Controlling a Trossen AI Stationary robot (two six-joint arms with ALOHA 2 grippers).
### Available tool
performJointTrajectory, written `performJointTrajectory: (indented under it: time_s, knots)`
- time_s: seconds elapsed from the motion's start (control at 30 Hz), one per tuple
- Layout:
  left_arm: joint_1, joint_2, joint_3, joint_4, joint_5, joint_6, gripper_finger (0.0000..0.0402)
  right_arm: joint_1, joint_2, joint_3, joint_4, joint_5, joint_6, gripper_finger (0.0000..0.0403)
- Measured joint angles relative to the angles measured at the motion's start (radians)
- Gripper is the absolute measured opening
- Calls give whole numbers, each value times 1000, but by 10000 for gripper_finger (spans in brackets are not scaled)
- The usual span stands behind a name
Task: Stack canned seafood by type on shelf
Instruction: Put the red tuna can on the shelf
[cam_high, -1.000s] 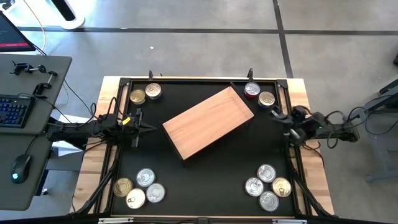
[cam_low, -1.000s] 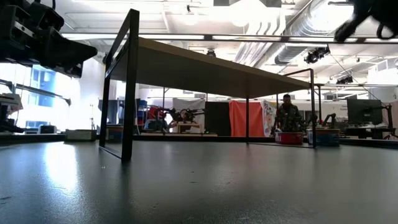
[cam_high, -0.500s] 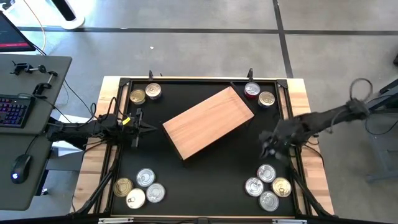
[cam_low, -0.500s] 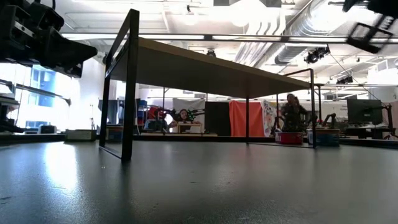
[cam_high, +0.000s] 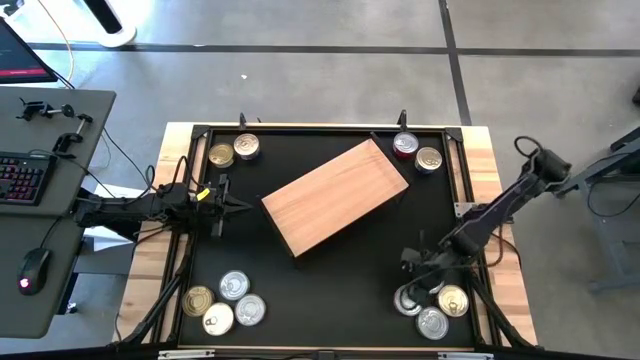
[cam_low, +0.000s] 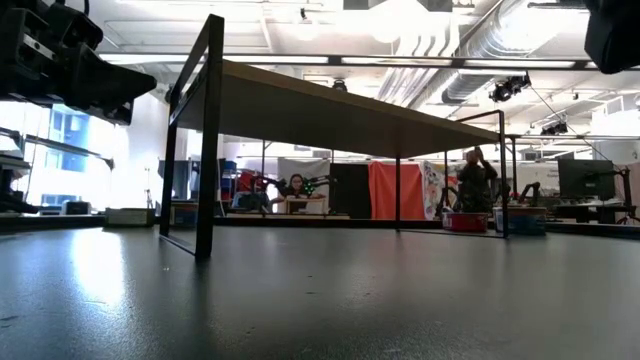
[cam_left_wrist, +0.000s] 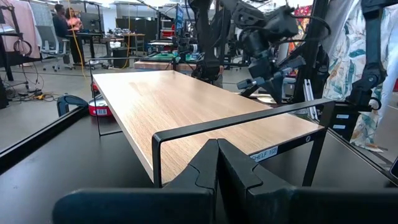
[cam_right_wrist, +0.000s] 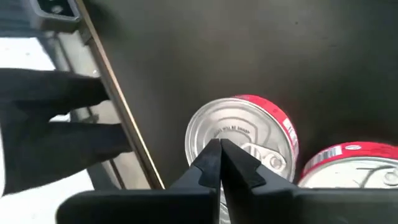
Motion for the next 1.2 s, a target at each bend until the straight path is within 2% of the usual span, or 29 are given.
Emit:
performJointTrajectory:
  time_s: [0.3,0.47,0.73,0.9,0.97,1.1,1.2]
  knots:
    - [0,0,0,3,0,-14,0,0,147,162,-164,-8,73,0]
    - [0,0,0,5,0,-79,0,0,205,197,-169,-23,73,0]
    - [0,0,0,33,10,-344,0,0,239,200,-157,-42,106,0]
    - [0,0,-1,103,16,-469,0,0,239,200,-147,-42,105,0]
    - [0,0,3,160,54,-491,0,0,239,200,-148,-42,104,0]
    - [-1,7,56,250,109,-488,0,0,239,200,-149,-42,103,0]
    - [-4,67,170,198,106,-421,0,0,239,200,-152,-44,89,0]
